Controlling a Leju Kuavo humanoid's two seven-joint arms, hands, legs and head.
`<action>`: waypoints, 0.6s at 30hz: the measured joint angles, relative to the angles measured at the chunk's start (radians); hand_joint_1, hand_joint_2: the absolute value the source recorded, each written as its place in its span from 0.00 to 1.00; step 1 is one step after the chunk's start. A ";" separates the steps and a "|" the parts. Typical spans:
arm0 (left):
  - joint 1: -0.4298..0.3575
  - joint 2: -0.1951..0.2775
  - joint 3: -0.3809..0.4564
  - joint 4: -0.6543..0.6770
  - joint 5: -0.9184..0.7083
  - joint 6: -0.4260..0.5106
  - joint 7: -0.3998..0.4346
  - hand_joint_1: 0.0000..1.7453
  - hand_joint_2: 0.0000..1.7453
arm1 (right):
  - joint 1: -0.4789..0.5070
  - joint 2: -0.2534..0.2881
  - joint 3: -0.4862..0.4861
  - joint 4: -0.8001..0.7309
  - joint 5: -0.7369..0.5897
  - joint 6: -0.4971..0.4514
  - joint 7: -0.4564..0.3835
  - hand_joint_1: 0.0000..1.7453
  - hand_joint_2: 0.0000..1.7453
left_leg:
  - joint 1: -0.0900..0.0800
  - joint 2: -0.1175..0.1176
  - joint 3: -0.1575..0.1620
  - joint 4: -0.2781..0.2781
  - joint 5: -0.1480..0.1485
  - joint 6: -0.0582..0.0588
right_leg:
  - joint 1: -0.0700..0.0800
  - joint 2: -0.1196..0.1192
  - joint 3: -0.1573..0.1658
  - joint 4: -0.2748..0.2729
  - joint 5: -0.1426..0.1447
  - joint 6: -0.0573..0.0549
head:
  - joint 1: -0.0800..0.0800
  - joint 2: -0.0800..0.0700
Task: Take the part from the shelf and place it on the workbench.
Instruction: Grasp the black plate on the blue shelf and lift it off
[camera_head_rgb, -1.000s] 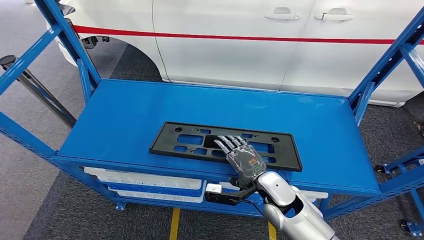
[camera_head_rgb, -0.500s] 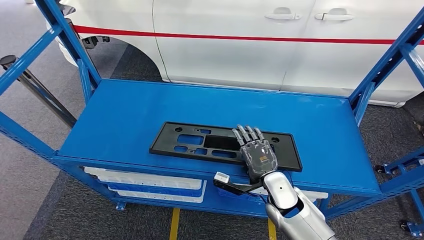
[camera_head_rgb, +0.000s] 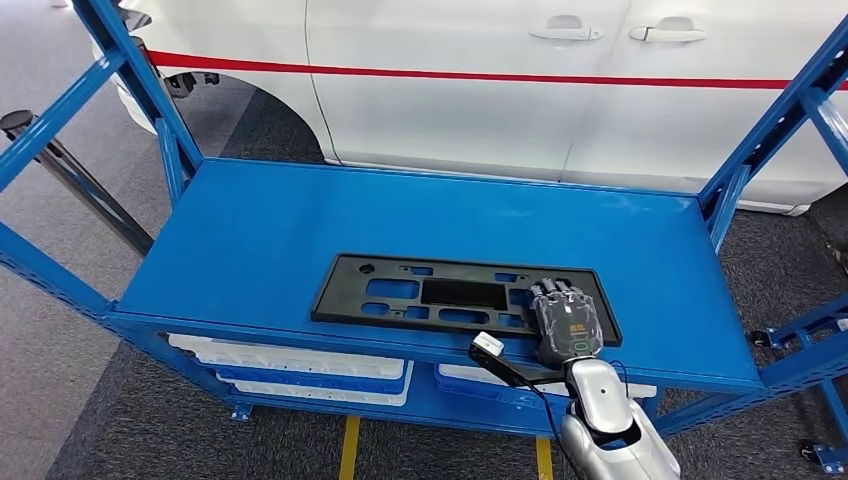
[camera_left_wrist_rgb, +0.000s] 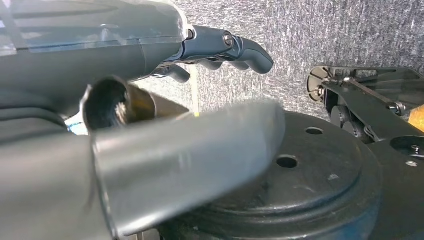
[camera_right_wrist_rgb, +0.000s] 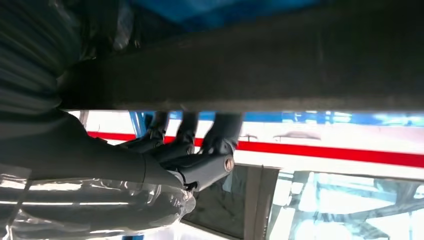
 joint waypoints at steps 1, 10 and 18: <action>0.000 0.000 0.000 0.000 0.003 -0.003 -0.001 0.00 1.00 | 0.004 0.000 -0.003 -0.007 -0.002 0.001 -0.003 1.00 1.00 | 0.000 0.000 0.000 0.000 0.000 0.000 | 0.000 0.000 0.000 0.000 0.000 0.000 | 0.000 0.000; 0.000 0.000 0.000 0.000 0.022 -0.017 -0.024 0.00 1.00 | 0.038 0.001 -0.006 -0.081 -0.031 0.012 -0.022 1.00 1.00 | 0.000 0.000 0.001 0.000 0.000 0.000 | 0.000 0.000 0.001 0.000 0.000 0.000 | 0.000 0.000; -0.007 0.001 0.001 0.005 0.036 -0.013 -0.039 0.00 1.00 | 0.053 0.001 -0.006 -0.115 -0.055 0.015 -0.035 1.00 1.00 | 0.000 0.000 0.001 0.000 0.000 0.000 | 0.000 0.000 0.001 0.000 0.000 0.000 | 0.000 0.000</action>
